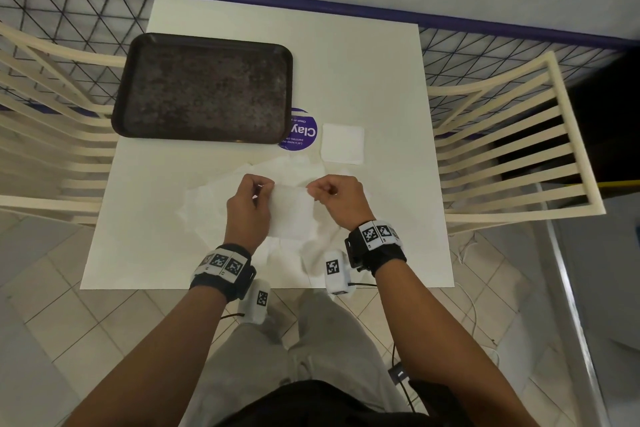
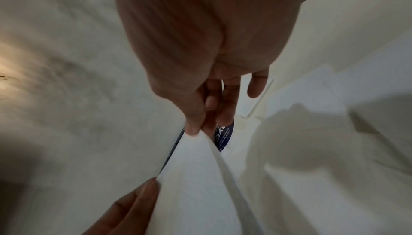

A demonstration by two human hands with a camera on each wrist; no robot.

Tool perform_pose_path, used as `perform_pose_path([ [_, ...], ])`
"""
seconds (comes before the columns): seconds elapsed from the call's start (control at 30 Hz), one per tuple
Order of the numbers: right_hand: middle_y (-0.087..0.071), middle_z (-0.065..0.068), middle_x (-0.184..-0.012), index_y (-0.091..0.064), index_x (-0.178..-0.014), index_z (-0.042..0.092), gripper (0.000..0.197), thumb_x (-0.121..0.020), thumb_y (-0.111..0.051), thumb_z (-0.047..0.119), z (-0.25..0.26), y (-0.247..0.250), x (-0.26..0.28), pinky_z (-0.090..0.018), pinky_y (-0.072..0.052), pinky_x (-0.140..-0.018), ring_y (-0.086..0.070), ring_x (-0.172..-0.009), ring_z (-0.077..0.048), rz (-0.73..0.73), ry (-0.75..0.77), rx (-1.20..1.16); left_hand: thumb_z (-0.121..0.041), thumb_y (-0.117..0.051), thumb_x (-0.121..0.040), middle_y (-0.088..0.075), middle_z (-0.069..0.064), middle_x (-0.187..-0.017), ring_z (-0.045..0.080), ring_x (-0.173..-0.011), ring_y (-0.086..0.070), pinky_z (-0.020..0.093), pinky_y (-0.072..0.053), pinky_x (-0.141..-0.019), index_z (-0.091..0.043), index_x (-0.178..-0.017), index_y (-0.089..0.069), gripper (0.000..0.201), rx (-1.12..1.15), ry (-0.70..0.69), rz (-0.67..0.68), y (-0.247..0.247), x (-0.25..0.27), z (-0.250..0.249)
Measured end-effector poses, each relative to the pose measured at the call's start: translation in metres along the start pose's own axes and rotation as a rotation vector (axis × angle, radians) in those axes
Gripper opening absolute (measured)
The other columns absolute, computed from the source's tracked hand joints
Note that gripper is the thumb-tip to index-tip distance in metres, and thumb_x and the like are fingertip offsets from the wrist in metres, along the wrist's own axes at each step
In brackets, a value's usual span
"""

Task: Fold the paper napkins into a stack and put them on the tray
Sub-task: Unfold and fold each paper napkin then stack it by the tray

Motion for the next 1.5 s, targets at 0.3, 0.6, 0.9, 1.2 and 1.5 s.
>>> perform_pose_path([
  [0.3,-0.074,0.002,-0.089,-0.065,-0.11,0.022,0.031,-0.088,-0.072,0.042,-0.007,-0.019,0.018,-0.021,-0.05,-0.07,-0.071,-0.078,-0.013,0.067,-0.217,-0.089,-0.021,-0.052,-0.108,-0.066,-0.005,-0.094,0.001,-0.081,-0.06,0.004,-0.04,-0.064,-0.015,-0.111,-0.059,0.009,-0.009,0.04,-0.061,-0.001,-0.001,-0.001],
  [0.6,-0.063,-0.008,-0.07,-0.054,-0.075,0.004,0.026,-0.081,-0.066,0.026,-0.014,-0.022,0.017,-0.046,-0.06,-0.072,-0.065,-0.067,-0.029,0.022,-0.202,-0.019,-0.028,-0.046,-0.111,-0.067,-0.002,-0.109,0.019,-0.092,-0.063,0.018,-0.047,-0.075,-0.015,-0.127,-0.061,0.026,-0.012,0.097,-0.008,-0.012,-0.009,-0.003],
  [0.9,-0.071,-0.011,-0.084,-0.061,-0.075,0.015,0.014,-0.084,-0.065,0.024,-0.043,0.05,-0.076,-0.044,-0.057,-0.083,-0.07,-0.083,-0.034,-0.224,-0.283,0.061,-0.028,-0.05,-0.109,-0.075,-0.003,-0.089,0.015,-0.064,-0.07,0.021,-0.051,-0.062,-0.022,-0.115,-0.066,0.019,-0.055,0.232,0.299,-0.035,0.001,0.024],
  [1.2,-0.071,-0.007,-0.112,-0.069,-0.116,0.009,0.028,-0.093,-0.066,0.025,-0.056,0.07,-0.129,-0.017,-0.036,-0.083,-0.062,-0.108,-0.024,-0.231,-0.359,0.179,-0.019,-0.053,-0.106,-0.075,-0.005,-0.085,0.019,-0.068,-0.07,0.029,-0.056,-0.071,-0.022,-0.106,-0.069,0.017,-0.087,0.288,0.384,-0.048,0.011,0.041],
  [1.5,-0.067,0.012,-0.096,-0.069,-0.104,0.029,0.021,-0.086,-0.071,0.04,-0.066,0.069,-0.101,-0.042,-0.045,-0.102,-0.061,-0.098,-0.015,-0.351,-0.386,0.165,-0.017,-0.052,-0.107,-0.075,-0.003,-0.086,0.017,-0.071,-0.071,0.022,-0.051,-0.069,-0.022,-0.106,-0.07,0.019,-0.084,0.254,0.383,-0.05,0.001,0.037],
])
Point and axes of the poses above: each hand's wrist, its own x-axis away from the middle knuckle, its own y-axis out of the back of the hand, z = x × y, the point moved 5 cm from there along -x, towards the middle knuckle
